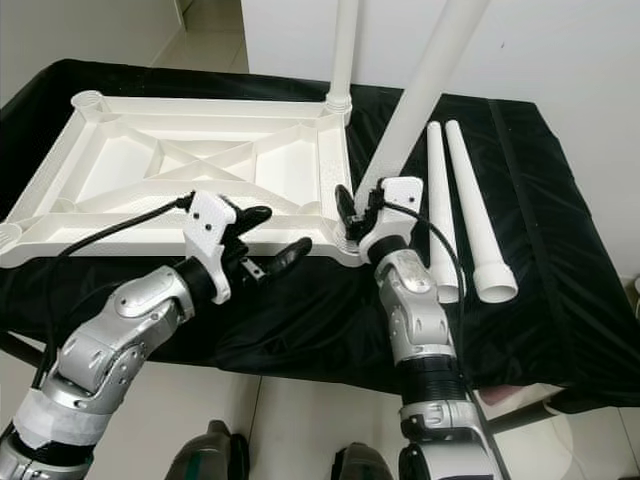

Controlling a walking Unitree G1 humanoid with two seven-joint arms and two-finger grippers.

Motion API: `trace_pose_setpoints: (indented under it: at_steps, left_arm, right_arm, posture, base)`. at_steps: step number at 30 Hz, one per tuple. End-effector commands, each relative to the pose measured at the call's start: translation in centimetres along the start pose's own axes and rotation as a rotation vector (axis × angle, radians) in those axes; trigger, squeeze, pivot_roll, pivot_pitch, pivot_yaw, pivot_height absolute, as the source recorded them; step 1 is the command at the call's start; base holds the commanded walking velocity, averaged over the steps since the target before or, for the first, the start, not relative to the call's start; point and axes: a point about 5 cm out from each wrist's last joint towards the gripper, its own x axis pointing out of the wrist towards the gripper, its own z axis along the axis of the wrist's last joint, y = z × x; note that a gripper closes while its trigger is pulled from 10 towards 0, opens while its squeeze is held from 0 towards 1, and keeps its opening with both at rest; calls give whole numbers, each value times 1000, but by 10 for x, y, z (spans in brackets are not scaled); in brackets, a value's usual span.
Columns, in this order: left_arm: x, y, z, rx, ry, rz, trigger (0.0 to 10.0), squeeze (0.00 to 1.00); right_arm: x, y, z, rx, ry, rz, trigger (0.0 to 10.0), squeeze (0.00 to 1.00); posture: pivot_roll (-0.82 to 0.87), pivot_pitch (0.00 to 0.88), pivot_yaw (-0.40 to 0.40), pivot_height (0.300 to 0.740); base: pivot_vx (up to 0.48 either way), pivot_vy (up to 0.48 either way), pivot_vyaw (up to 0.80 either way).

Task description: Building children table

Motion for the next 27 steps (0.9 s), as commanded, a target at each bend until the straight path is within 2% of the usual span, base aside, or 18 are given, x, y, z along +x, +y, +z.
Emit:
trace_pose_setpoints:
  at_steps: [1, 6, 12, 17, 24, 27]
  left_arm:
    - [-1, -11, 0, 5, -2, -193, 10000, 0]
    - [-2, -13, -1, 2, 1, -199, 10000, 0]
    - [-3, -15, -3, -8, 16, -217, 10000, 0]
    - [-3, -14, -3, -6, 19, -219, 10000, 0]
    - [-3, -13, -1, -8, 19, -215, 10000, 0]
    - [-4, -11, 0, -9, 15, -205, 10000, 0]
  right_arm:
    - [-3, 2, -8, -29, 27, 13, 10000, 0]
    - [-7, 4, -12, -57, 34, 47, 10000, 0]
    - [-6, 2, -18, -24, 52, 43, 10000, 0]
    - [-6, 1, -19, -53, 43, 60, 10000, 0]
    - [-12, 4, -18, -80, -44, 76, 10000, 0]
    - [-13, 5, -21, -112, -41, 77, 10000, 0]
  posture:
    - [38, 27, 7, 740]
    - [39, 33, 7, 740]
    - [33, 43, 8, 740]
    - [34, 50, 12, 740]
    - [39, 62, 17, 740]
    - [42, 67, 22, 740]
  base:
    - [0, 0, 0]
    - [0, 0, 0]
    - [0, 0, 0]
    - [0, 0, 0]
    - [0, 0, 0]
    - [0, 0, 0]
